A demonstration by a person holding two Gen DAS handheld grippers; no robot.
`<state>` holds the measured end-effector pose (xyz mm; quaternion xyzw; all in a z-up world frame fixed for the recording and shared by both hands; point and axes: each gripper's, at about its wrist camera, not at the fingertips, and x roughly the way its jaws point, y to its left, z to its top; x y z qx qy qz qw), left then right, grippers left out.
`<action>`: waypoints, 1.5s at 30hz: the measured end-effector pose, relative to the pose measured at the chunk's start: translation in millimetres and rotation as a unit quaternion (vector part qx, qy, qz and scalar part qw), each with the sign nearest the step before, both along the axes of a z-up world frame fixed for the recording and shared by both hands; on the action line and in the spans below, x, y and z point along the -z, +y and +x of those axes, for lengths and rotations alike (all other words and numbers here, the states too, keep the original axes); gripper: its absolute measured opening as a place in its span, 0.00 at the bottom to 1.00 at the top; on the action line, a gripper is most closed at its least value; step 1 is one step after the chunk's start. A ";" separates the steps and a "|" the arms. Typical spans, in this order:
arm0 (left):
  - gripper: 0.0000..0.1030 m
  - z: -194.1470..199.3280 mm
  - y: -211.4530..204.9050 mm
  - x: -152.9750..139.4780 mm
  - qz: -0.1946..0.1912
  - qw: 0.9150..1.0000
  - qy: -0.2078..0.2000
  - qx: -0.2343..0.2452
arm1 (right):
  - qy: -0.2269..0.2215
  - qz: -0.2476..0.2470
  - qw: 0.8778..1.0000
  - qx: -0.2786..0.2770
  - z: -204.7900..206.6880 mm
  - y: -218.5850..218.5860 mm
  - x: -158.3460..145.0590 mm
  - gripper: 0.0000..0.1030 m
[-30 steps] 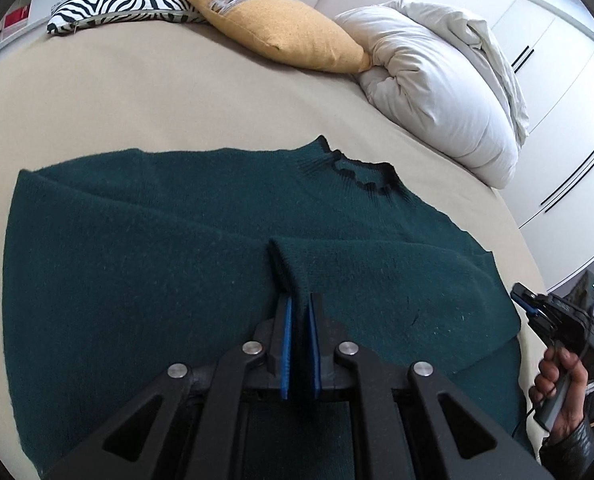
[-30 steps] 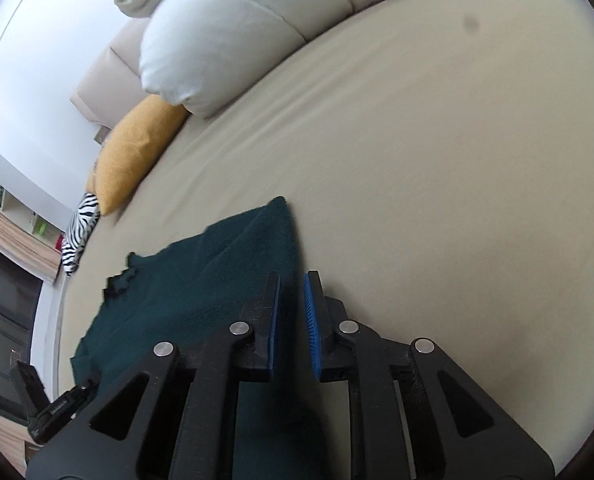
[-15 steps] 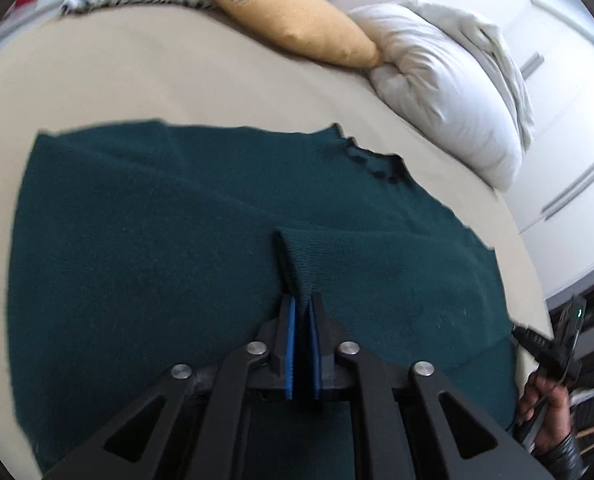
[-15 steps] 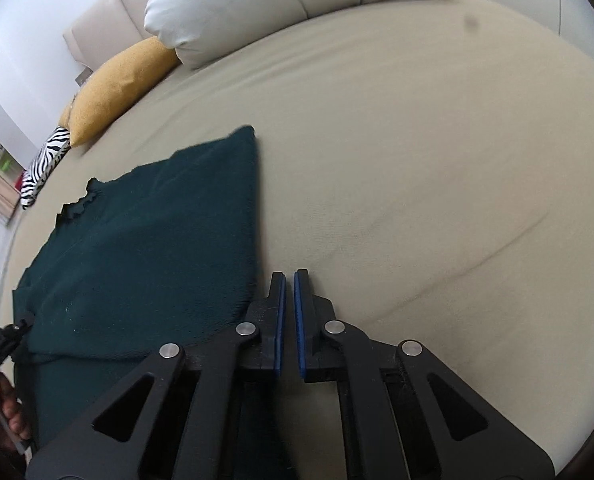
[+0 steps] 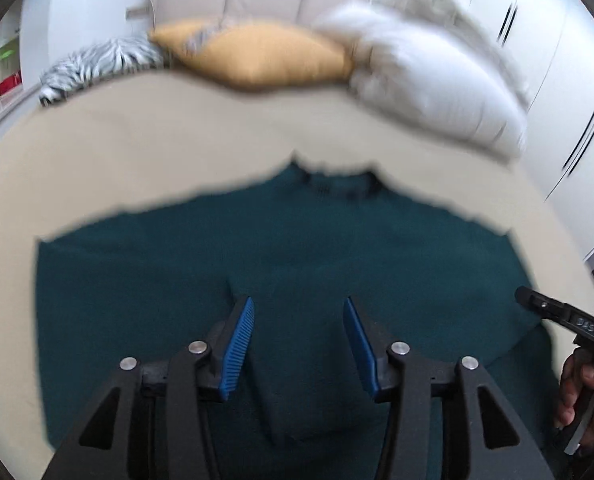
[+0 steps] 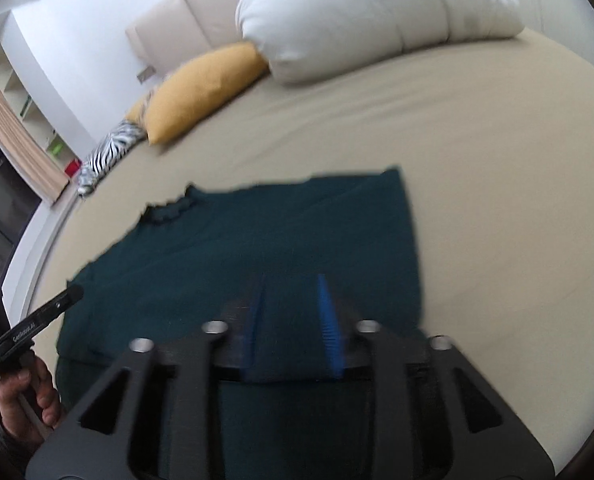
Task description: Fold small clothes
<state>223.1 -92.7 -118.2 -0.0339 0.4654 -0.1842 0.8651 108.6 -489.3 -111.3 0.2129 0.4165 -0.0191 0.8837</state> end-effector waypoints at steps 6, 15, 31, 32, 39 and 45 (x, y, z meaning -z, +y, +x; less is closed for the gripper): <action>0.48 -13.5 27.2 -7.4 -0.030 0.999 -0.002 -0.011 | -0.006 -0.001 1.000 0.004 -18.8 1.0 10.4 0.57; 0.70 -129.8 130.6 -41.9 -0.069 0.997 0.005 -0.033 | -0.067 0.021 0.996 0.047 -150.8 -7.6 -53.4 0.63; 0.71 -310.0 216.1 12.6 -0.184 0.964 0.179 -0.065 | -0.026 0.151 0.987 0.047 -310.5 -19.2 -8.7 0.63; 0.71 -311.7 214.6 17.0 -0.188 0.962 0.185 -0.063 | -0.026 0.154 0.987 0.044 -312.4 -20.4 -9.7 0.63; 0.69 -309.0 209.7 32.2 -0.220 0.952 0.202 -0.060 | -0.007 0.170 0.985 0.029 -334.4 -25.9 -5.0 0.63; 0.50 -311.4 214.9 37.6 -0.224 0.950 0.208 -0.065 | 0.007 0.187 0.981 0.048 -359.1 -43.6 0.4 0.63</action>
